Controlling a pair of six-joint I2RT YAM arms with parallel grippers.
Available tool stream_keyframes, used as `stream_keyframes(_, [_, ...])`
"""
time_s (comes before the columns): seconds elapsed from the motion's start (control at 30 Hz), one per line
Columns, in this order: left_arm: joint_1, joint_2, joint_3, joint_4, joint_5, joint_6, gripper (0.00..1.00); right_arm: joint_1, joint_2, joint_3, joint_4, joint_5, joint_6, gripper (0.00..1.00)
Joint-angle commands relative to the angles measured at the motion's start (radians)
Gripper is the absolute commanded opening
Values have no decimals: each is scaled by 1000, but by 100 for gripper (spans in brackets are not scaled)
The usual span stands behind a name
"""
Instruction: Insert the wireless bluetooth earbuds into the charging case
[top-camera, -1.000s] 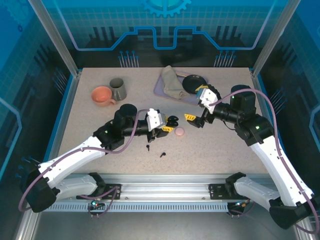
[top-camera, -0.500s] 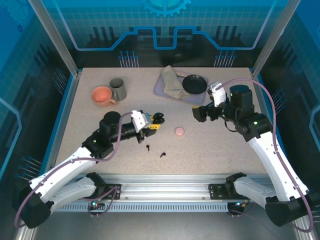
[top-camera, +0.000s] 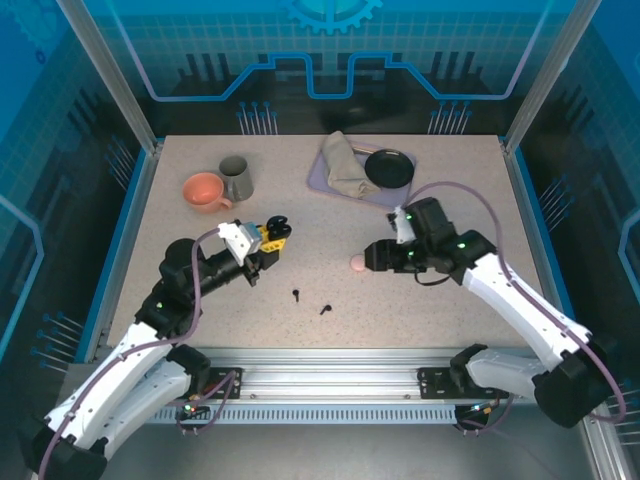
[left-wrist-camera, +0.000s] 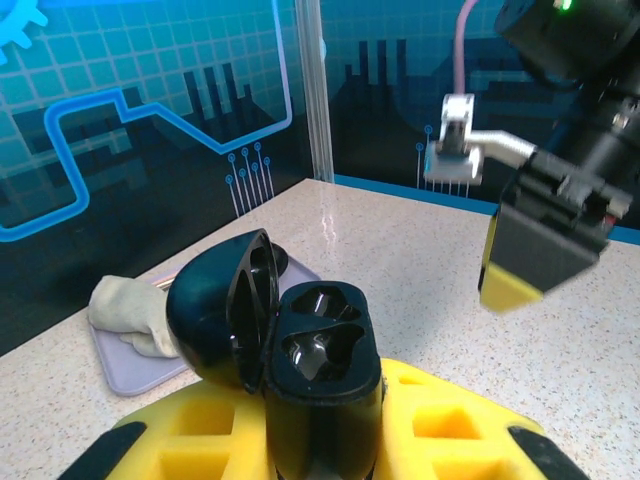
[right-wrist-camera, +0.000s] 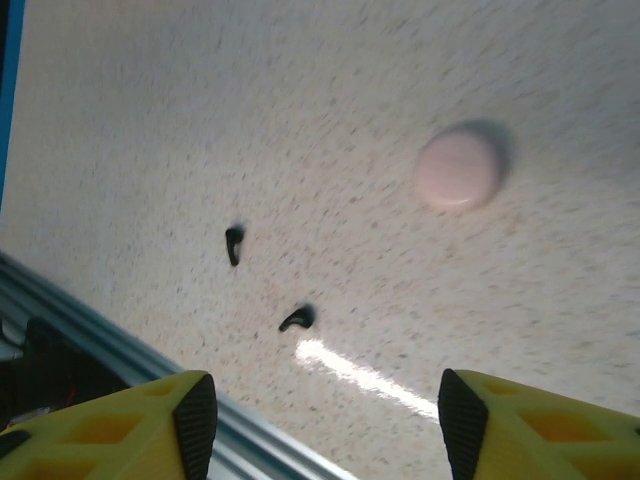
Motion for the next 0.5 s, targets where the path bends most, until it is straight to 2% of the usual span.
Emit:
stream_keyframes(0.0, [9,-43,26,-57,-31,-22,0,94,92,42,40,40,122,60])
stream_keyframes(0.2, [9,-127,43,-84,-16,-60,0,232,318,182,8,56,143,55])
stream_keyframes(0.33, [9,-171,69,-114,-3,-72,0,283,441,259,-9,53,154,52])
stream_keyframes(0.47, [10,-200,96,-132,22,-96,0,334,578,388,-99,95,134,52])
